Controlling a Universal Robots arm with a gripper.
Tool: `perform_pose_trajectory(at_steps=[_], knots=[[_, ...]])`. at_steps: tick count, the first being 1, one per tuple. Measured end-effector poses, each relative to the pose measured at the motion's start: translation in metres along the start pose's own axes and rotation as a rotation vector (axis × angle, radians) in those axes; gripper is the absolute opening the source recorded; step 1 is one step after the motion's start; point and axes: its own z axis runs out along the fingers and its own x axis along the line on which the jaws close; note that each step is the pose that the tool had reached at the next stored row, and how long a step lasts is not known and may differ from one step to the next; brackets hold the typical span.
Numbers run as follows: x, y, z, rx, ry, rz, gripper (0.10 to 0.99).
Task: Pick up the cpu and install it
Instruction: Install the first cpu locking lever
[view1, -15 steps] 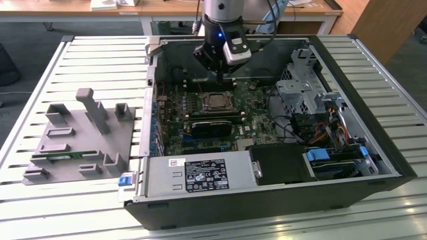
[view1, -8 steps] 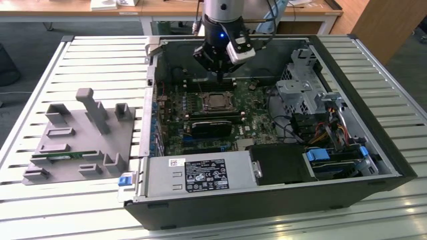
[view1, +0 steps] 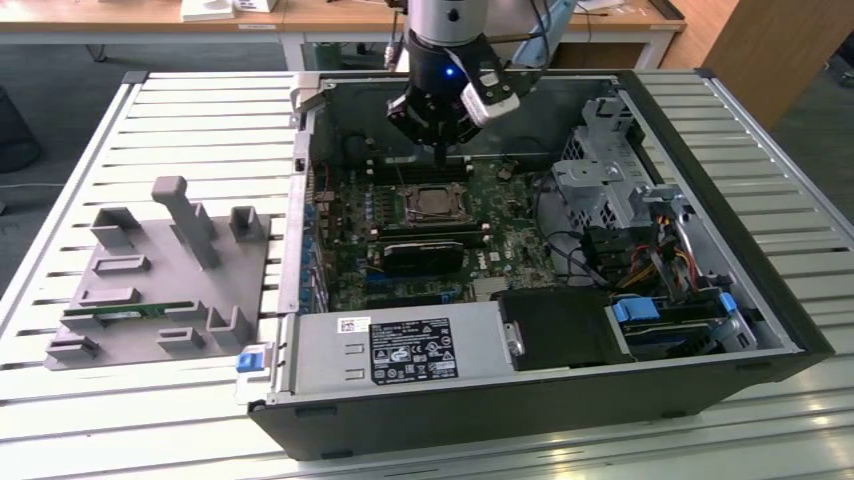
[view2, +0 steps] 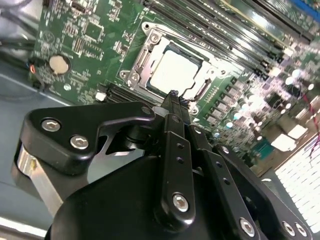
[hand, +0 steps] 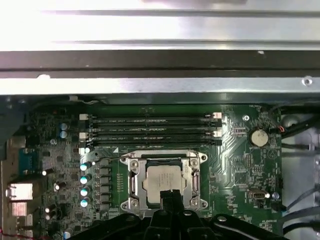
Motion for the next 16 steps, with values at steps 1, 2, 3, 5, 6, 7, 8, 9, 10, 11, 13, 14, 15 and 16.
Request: perform_pose_trajectory(at_steps=[1, 2, 3, 5, 6, 7, 8, 9, 10, 11, 13, 14, 15, 16], knots=[[0.0000, 0.0000, 0.0001, 0.000, 0.0005, -0.018, 0.106], [0.0000, 0.0000, 0.0002, -0.001, 0.0010, -0.036, 0.106], [0.0000, 0.0000, 0.0004, -0.002, 0.0014, -0.054, 0.106], [0.0000, 0.0000, 0.0006, -0.003, 0.0023, -0.089, 0.106], [0.0000, 0.0000, 0.0007, -0.003, 0.0027, -0.106, 0.106], [0.0000, 0.0000, 0.0008, -0.004, 0.0031, -0.122, 0.106], [0.0000, 0.0000, 0.0009, -0.005, 0.0036, -0.140, 0.106], [0.0000, 0.0000, 0.0010, -0.005, 0.0040, -0.158, 0.106], [0.0000, 0.0000, 0.0011, -0.006, 0.0045, -0.176, 0.106], [0.0000, 0.0000, 0.0011, -0.006, 0.0049, -0.193, 0.106], [0.0000, 0.0000, 0.0012, -0.007, 0.0057, -0.224, 0.106], [0.0000, 0.0000, 0.0013, -0.008, 0.0061, -0.239, 0.106], [0.0000, 0.0000, 0.0013, -0.008, 0.0065, -0.254, 0.106], [0.0000, 0.0000, 0.0014, -0.009, 0.0068, -0.269, 0.106]])
